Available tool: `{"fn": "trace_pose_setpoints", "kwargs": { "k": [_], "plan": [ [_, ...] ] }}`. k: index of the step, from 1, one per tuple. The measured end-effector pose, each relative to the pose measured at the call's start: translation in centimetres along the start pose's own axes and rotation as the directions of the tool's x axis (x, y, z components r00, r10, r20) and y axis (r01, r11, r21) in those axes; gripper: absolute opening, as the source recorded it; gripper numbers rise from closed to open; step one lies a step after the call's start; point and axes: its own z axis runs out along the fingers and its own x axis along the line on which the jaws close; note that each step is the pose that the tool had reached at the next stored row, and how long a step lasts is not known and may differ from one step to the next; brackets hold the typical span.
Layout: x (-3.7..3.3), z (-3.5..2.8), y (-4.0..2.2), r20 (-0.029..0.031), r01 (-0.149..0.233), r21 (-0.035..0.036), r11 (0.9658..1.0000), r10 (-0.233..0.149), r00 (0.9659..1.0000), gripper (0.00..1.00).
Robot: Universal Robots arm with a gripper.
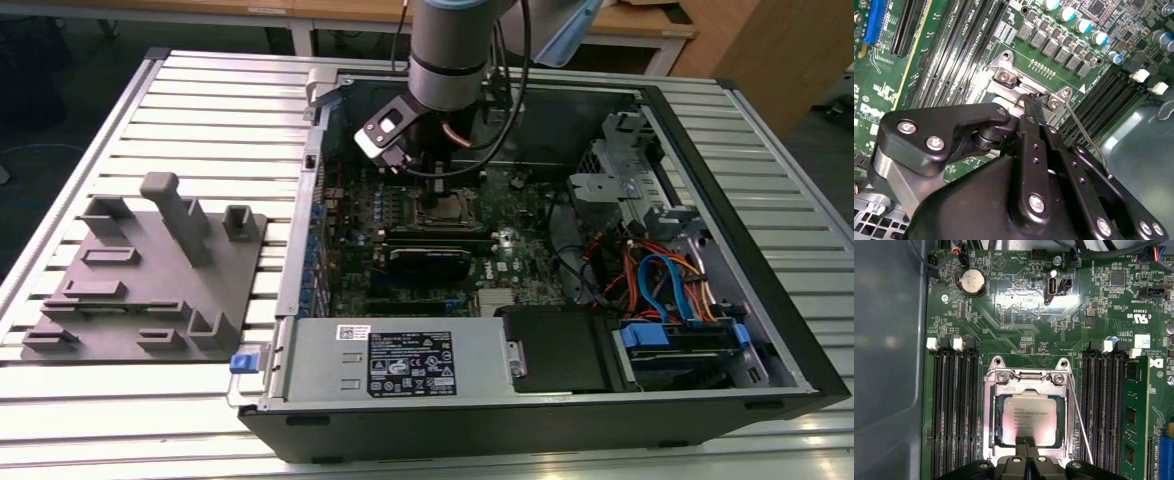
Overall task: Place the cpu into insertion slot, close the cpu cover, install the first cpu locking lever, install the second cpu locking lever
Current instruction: 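Close the cpu cover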
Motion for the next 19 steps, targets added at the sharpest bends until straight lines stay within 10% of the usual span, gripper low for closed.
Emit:
{"fn": "trace_pose_setpoints", "kwargs": {
  "k": [19],
  "plan": [
    [0.00,-0.65,0.70,0.0002,0.000,-0.0025,1.0000,0.000,1.0000,0.10]
  ]
}}
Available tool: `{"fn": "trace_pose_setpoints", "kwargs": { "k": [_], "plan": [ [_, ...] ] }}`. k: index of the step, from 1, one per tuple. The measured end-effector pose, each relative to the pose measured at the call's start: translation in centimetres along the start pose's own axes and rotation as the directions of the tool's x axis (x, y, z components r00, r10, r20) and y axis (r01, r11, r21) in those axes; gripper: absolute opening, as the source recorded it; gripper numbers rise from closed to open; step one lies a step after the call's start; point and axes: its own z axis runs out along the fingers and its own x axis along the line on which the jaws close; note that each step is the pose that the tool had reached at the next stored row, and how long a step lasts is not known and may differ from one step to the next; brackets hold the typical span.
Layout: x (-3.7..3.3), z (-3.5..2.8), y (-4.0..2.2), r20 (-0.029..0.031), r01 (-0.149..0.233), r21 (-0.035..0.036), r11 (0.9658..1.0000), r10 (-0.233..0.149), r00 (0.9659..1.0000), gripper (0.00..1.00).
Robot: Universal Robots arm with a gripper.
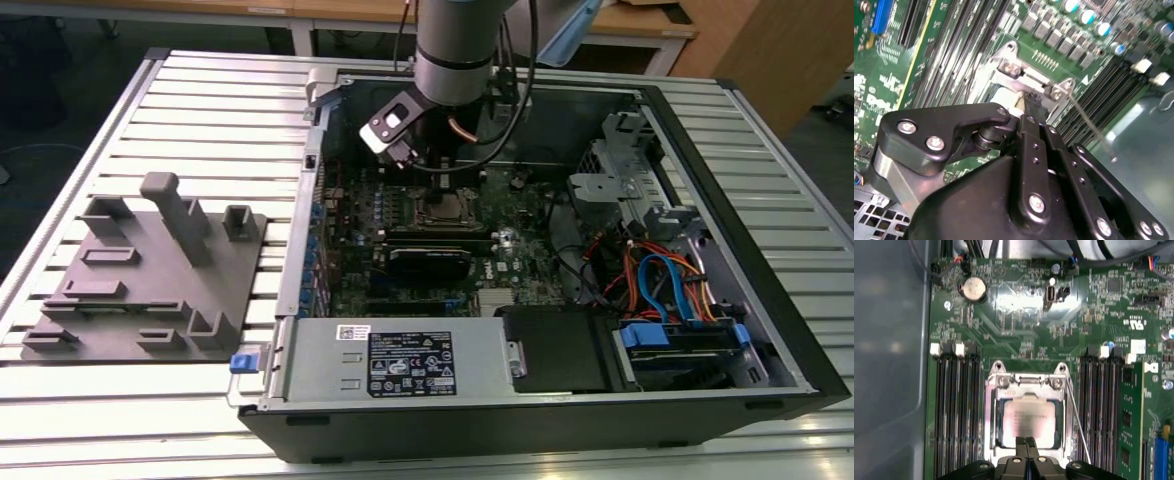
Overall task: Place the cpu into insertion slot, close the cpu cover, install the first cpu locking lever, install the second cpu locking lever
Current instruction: 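Close the cpu cover, then install the first cpu locking lever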
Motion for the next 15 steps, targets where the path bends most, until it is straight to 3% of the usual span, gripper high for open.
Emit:
{"fn": "trace_pose_setpoints", "kwargs": {
  "k": [5,15],
  "plan": [
    [-0.02,0.04,1.08,-0.0001,0.000,-0.0001,1.0000,0.000,1.0000,0.10],
    [-0.01,0.08,1.13,0.0000,0.000,0.0000,1.0000,0.000,1.0000,0.10]
  ]
}}
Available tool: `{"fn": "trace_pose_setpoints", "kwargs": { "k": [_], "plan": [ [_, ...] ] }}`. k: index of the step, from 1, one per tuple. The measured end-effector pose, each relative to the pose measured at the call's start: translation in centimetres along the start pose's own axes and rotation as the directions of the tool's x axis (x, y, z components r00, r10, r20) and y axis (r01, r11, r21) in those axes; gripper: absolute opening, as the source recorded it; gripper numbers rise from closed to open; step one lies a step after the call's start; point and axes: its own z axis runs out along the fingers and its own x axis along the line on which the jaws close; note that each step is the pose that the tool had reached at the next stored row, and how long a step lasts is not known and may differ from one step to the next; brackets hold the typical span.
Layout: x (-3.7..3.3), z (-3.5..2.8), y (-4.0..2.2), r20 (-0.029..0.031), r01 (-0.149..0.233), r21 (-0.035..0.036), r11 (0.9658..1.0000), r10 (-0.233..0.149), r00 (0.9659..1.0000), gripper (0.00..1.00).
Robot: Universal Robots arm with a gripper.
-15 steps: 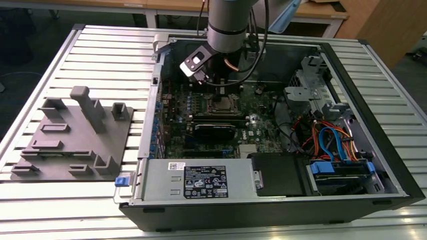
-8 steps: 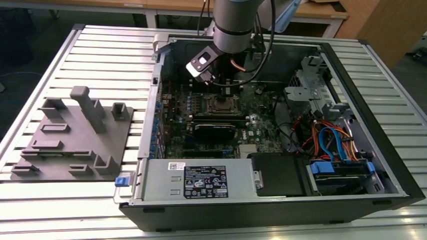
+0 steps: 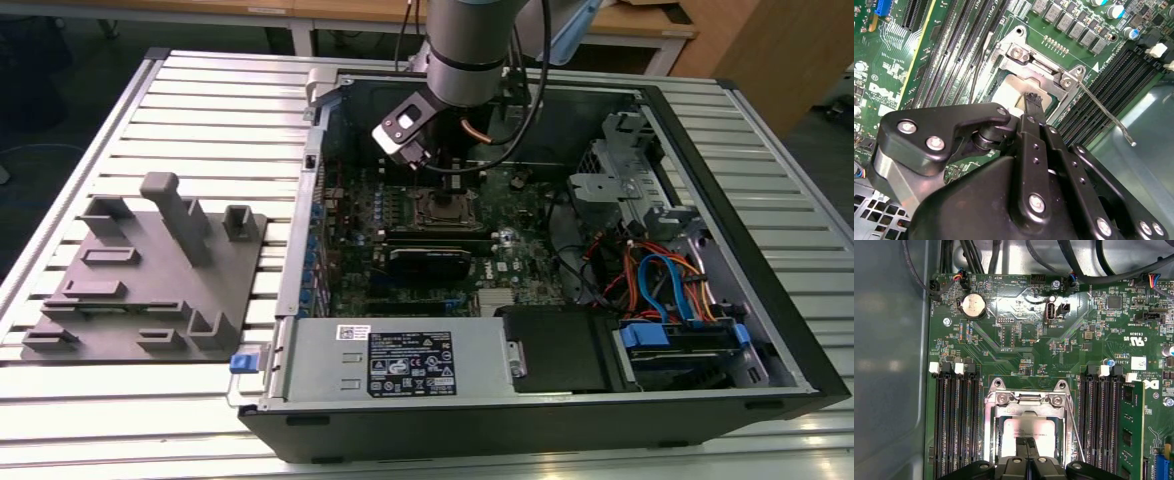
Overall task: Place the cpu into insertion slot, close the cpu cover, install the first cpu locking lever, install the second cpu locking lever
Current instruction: 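Install the first cpu locking lever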
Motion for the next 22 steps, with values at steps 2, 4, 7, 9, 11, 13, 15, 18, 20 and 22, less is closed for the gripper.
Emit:
{"fn": "trace_pose_setpoints", "kwargs": {
  "k": [2,4,7,9,11,13,15,18,20,22],
  "plan": [
    [0.00,-0.04,0.00,0.0001,0.000,0.0000,1.0000,0.000,1.0000,0.10],
    [0.00,-0.16,0.00,0.0000,0.000,0.0000,1.0000,0.000,1.0000,0.10],
    [0.01,-0.45,0.00,0.0000,0.000,0.0000,1.0000,0.000,1.0000,0.10],
    [0.01,-0.61,0.00,0.0000,0.000,0.0000,1.0000,0.000,1.0000,0.10],
    [0.01,-0.71,0.00,0.0000,0.000,0.0000,1.0000,0.000,1.0000,0.10],
    [0.02,-0.86,0.00,0.0001,0.000,0.0000,1.0000,0.000,1.0000,0.10],
    [0.02,-0.98,0.00,0.0001,0.000,0.0000,1.0000,0.000,1.0000,0.10],
    [0.03,-1.10,0.00,-0.0002,0.000,-0.0001,1.0000,0.000,1.0000,0.10],
    [0.03,-1.10,0.00,-0.0004,0.000,-0.0002,1.0000,0.000,1.0000,0.10],
    [0.02,-1.11,0.00,-0.0009,0.000,0.0000,1.0000,0.000,1.0000,0.10]
  ]
}}
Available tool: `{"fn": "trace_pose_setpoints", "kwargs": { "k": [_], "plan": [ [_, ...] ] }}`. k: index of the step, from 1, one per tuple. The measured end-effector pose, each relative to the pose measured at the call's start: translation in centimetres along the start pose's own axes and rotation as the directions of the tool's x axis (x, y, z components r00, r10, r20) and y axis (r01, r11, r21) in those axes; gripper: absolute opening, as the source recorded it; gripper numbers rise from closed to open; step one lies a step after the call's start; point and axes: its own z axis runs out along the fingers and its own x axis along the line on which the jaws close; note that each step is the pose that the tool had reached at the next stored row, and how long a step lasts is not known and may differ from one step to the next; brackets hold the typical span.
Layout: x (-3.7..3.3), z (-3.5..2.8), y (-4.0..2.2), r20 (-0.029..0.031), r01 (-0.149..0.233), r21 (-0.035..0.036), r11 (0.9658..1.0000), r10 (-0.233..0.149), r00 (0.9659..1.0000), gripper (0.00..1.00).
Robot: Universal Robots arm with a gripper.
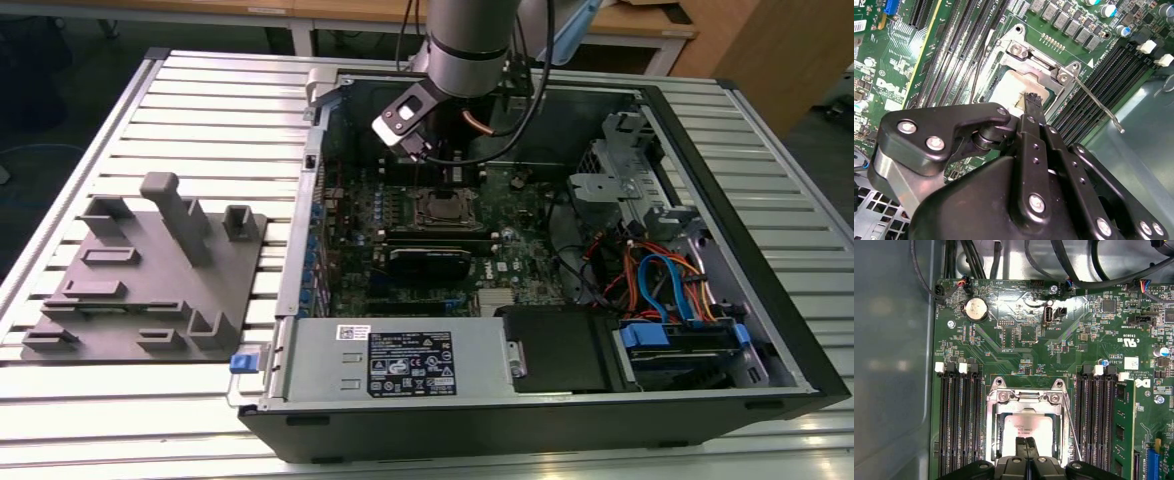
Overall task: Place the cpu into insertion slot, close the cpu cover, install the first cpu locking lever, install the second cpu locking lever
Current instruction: 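Install the first cpu locking lever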
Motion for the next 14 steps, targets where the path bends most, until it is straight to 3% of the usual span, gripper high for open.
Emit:
{"fn": "trace_pose_setpoints", "kwargs": {
  "k": [8,14],
  "plan": [
    [0.00,-0.17,0.00,-0.0001,0.000,0.0000,1.0000,0.000,1.0000,0.10],
    [0.01,-0.70,0.00,0.0000,0.000,0.0000,1.0000,0.000,1.0000,0.10]
  ]
}}
